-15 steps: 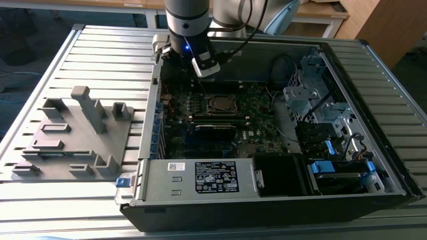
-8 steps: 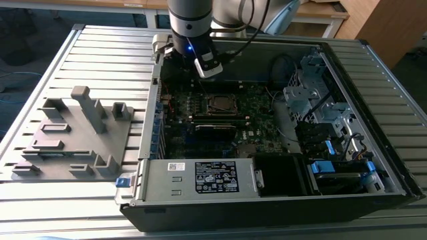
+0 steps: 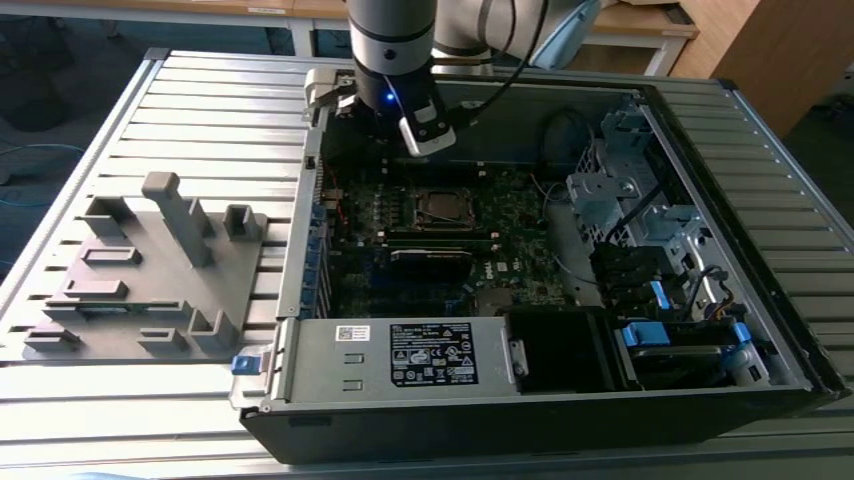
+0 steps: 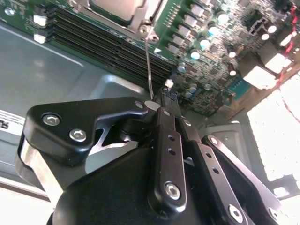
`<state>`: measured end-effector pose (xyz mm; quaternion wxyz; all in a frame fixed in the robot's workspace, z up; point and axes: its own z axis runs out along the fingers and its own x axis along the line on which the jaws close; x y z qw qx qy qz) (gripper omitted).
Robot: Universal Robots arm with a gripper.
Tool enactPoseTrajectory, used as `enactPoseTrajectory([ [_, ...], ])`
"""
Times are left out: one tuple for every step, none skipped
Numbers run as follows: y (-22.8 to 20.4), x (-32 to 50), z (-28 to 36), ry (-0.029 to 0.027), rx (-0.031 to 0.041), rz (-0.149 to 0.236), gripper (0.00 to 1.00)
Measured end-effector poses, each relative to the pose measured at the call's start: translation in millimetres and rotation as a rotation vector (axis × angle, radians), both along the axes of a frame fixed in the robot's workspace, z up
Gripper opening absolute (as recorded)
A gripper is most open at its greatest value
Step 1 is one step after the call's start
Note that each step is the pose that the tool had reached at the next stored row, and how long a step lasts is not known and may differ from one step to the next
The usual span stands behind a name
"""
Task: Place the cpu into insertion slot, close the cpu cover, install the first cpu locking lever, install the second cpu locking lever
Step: 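Install the first cpu locking lever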
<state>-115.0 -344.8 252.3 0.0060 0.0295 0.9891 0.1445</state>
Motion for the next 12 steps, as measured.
enactPoseTrajectory([
  [0.0, 2.1, 0.0, 0.0008, 0.0, 0.0, 0.11],
  [0.0, 4.3, 0.0, 0.0015, 0.0001, 0.0, 0.11],
  [0.0, 6.6, 0.0, 0.0024, 0.0, 0.0, 0.11],
  [0.0, 8.9, 0.0, 0.0031, -0.0001, 0.0, 0.11],
  [0.0, 11.1, 0.0, 0.0038, 0.0, 0.0, 0.11],
  [0.0, 13.3, 0.0, 0.0044, 0.0, 0.0, 0.11],
  [0.0, 15.6, 0.0, 0.0049, 0.0, 0.0, 0.11],
  [0.0, 17.8, -0.1, 0.0052, 0.0, 0.0, 0.11],
  [0.0, 19.8, -0.1, 0.0056, 0.0, 0.0, 0.11],
  [0.0, 21.6, -0.1, 0.0058, 0.0, 0.0, 0.11],
  [0.0, 23.6, -0.2, 0.0061, 0.0, 0.0, 0.11],
  [0.0, 25.4, -0.2, 0.0063, 0.0, 0.0, 0.11],
])
